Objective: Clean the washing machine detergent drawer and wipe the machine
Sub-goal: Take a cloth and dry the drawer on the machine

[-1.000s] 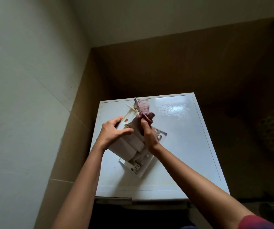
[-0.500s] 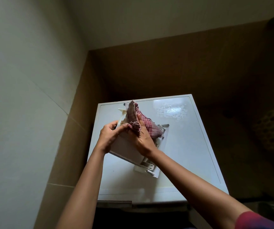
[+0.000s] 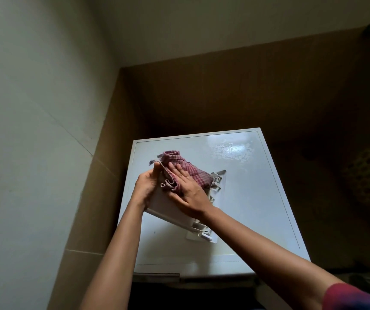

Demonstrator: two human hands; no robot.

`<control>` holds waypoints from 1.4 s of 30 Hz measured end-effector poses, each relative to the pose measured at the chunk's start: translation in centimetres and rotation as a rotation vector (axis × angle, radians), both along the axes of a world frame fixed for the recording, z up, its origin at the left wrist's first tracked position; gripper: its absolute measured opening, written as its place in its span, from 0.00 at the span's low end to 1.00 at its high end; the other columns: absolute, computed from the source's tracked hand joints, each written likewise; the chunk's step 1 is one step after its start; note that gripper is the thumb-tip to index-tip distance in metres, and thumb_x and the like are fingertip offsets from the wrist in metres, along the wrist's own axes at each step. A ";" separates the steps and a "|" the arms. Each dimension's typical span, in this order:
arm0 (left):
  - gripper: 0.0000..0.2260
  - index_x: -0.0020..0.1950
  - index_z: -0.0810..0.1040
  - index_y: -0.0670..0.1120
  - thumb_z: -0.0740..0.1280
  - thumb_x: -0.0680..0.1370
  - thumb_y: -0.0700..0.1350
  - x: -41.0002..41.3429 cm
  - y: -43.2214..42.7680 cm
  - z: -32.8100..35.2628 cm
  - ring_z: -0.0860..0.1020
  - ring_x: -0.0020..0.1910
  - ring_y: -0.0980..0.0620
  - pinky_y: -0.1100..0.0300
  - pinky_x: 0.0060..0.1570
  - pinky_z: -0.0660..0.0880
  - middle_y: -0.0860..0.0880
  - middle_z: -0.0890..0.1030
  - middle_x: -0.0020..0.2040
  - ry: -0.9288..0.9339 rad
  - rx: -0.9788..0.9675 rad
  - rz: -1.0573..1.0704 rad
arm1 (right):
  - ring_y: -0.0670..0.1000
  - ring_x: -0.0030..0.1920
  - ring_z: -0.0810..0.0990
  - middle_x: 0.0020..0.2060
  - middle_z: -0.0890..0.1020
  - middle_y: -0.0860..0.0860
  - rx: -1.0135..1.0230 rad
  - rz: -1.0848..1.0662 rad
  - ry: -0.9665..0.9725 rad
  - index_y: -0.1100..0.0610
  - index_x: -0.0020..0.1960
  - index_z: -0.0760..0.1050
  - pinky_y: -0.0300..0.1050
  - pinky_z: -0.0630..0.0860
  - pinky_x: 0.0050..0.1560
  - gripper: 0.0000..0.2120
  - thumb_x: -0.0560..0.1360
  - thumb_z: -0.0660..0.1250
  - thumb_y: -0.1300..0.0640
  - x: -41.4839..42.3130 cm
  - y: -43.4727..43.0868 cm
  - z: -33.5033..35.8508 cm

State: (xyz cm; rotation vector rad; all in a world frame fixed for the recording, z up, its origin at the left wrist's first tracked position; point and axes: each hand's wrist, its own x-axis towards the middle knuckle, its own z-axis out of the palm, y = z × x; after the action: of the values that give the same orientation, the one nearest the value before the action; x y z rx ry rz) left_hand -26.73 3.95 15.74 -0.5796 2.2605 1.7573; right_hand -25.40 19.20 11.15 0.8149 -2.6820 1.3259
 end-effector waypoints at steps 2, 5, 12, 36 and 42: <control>0.53 0.48 0.82 0.42 0.53 0.49 0.85 -0.2 -0.2 -0.3 0.81 0.42 0.44 0.52 0.43 0.75 0.39 0.84 0.43 -0.016 -0.048 0.066 | 0.49 0.76 0.55 0.75 0.60 0.49 -0.009 -0.042 0.029 0.57 0.75 0.59 0.44 0.52 0.75 0.29 0.78 0.56 0.46 0.3 0.6 -0.4; 0.52 0.53 0.81 0.42 0.52 0.54 0.84 -0.4 -0.6 -1.1 0.80 0.46 0.41 0.50 0.45 0.76 0.38 0.83 0.47 -0.055 -0.032 0.138 | 0.50 0.72 0.64 0.71 0.69 0.54 -0.010 -0.114 0.032 0.59 0.72 0.67 0.44 0.60 0.73 0.25 0.76 0.59 0.51 1.1 1.4 -1.3; 0.21 0.46 0.81 0.45 0.65 0.76 0.62 -0.5 -1.1 -1.5 0.81 0.38 0.44 0.51 0.44 0.77 0.43 0.83 0.41 -0.086 0.073 0.181 | 0.57 0.64 0.72 0.65 0.72 0.57 0.099 -0.288 -0.043 0.60 0.65 0.73 0.51 0.72 0.63 0.24 0.73 0.55 0.52 3.1 2.3 -3.3; 0.41 0.48 0.77 0.38 0.67 0.59 0.76 0.5 -0.2 -1.1 0.79 0.42 0.40 0.38 0.50 0.77 0.38 0.80 0.43 -0.092 0.097 0.163 | 0.55 0.77 0.50 0.76 0.54 0.59 0.163 -0.187 0.032 0.60 0.76 0.57 0.49 0.48 0.75 0.27 0.79 0.52 0.52 8.3 -1.5 -2.8; 0.27 0.45 0.79 0.39 0.60 0.77 0.63 0.4 0.8 0.0 0.80 0.40 0.46 0.56 0.42 0.74 0.43 0.82 0.40 -0.127 0.056 0.110 | 0.54 0.77 0.46 0.77 0.51 0.58 0.238 -0.091 0.172 0.58 0.77 0.50 0.51 0.48 0.76 0.32 0.78 0.54 0.46 7.9 -3.1 -1.0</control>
State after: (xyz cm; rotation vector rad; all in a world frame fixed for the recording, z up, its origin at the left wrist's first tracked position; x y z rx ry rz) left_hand -26.30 4.76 15.72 -0.7938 2.1248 1.7728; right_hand -17.47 16.13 10.19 0.7744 -2.7341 0.8854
